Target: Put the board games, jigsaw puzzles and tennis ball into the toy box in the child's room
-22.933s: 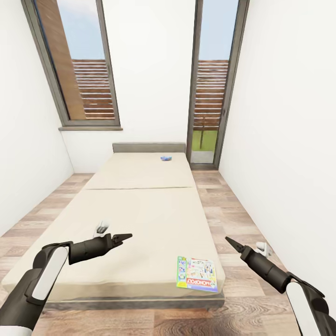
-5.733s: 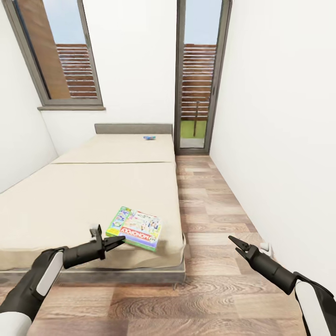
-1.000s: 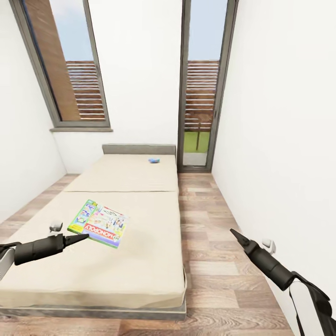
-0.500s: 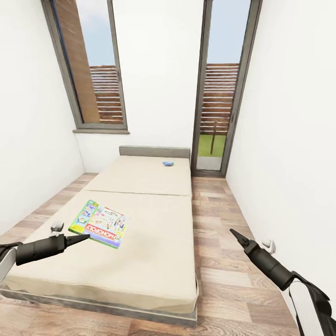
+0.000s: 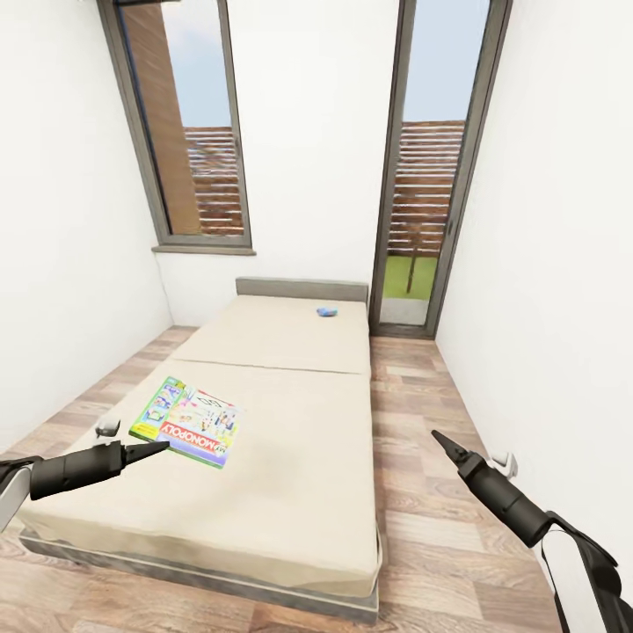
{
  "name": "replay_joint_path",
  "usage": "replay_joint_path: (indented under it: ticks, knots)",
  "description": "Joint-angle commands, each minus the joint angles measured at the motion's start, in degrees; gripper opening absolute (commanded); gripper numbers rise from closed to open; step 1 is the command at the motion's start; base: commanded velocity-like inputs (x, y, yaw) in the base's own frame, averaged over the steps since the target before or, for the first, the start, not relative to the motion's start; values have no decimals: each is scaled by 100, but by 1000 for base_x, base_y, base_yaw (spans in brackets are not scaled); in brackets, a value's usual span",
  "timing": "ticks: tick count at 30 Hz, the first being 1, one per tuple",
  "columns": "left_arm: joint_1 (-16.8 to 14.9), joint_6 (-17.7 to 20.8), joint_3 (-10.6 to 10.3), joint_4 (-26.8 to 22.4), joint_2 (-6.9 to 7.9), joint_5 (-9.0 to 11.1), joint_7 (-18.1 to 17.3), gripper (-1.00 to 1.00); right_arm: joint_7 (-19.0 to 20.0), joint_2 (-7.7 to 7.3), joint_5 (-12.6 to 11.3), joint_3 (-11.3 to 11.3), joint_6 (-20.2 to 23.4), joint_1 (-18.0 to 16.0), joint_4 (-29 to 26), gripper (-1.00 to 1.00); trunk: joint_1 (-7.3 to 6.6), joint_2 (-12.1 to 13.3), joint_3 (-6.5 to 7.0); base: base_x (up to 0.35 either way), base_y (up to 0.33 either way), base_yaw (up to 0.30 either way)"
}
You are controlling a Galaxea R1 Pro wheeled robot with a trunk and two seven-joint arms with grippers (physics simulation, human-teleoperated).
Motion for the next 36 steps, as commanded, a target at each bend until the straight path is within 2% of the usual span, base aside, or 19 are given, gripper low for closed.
replay_joint_path:
  ticks: [1,5,9,15,36]
  knots:
    - [-3,36,-2,0,2,18,-3,-100,5,2,-24,-9,43,-5,-1,100,-23,38,13,0,0,8]
    - [-3,39,-1,-2,2,18,-10,-100,13,1,-29,-9,43,-5,-1,100,-111,199,84,0,0,2]
    - [-3,45,12,-3,2,20,-17,-100,-1,2,-29,-9,43,-5,-1,100,-111,199,84,0,0,0]
    - [-3,45,3,-3,2,23,-20,-100,-6,5,-25,-9,43,-5,-1,100,-242,439,192,0,0,65]
    - [-3,39,-5,-2,2,18,-3,-100,-24,5,-14,-9,34,-5,7,100,-704,1282,569,0,0,279]
